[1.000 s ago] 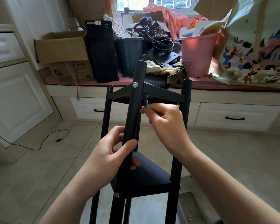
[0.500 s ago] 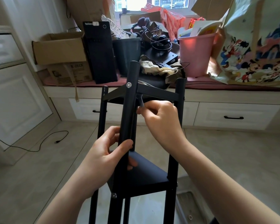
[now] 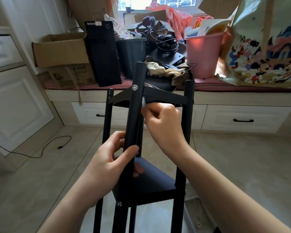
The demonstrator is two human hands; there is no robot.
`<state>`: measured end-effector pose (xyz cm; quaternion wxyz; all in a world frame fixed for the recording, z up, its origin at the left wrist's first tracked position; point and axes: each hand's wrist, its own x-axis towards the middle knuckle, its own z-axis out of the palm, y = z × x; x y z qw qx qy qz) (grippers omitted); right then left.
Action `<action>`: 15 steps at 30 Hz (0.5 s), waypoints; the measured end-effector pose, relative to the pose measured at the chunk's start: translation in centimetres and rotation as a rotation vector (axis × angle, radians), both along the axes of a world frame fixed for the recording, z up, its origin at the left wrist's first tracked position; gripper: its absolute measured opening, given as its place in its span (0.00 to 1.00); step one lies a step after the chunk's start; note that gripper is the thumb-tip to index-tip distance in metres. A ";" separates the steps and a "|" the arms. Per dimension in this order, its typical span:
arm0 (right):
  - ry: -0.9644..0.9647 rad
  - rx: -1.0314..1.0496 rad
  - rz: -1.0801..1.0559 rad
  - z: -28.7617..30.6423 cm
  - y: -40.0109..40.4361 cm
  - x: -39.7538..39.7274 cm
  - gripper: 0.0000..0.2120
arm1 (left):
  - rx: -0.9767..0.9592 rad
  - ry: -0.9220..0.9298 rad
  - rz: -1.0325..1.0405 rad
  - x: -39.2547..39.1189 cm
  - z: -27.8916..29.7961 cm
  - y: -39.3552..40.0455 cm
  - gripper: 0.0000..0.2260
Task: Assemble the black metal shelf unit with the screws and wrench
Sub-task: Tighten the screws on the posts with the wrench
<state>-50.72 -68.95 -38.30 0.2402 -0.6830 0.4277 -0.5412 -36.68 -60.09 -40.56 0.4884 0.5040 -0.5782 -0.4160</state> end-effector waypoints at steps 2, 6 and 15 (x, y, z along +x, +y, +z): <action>-0.021 0.004 0.005 0.0 0.1 0.2 0.10 | -0.003 -0.006 -0.001 0.0 0.0 0.0 0.14; -0.092 0.028 0.006 -0.3 -0.2 0.6 0.08 | -0.004 0.000 -0.015 -0.1 0.0 0.1 0.14; -0.169 -0.047 -0.103 -1.5 -1.6 3.3 0.09 | 0.000 -0.012 -0.013 0.0 -0.2 -0.1 0.15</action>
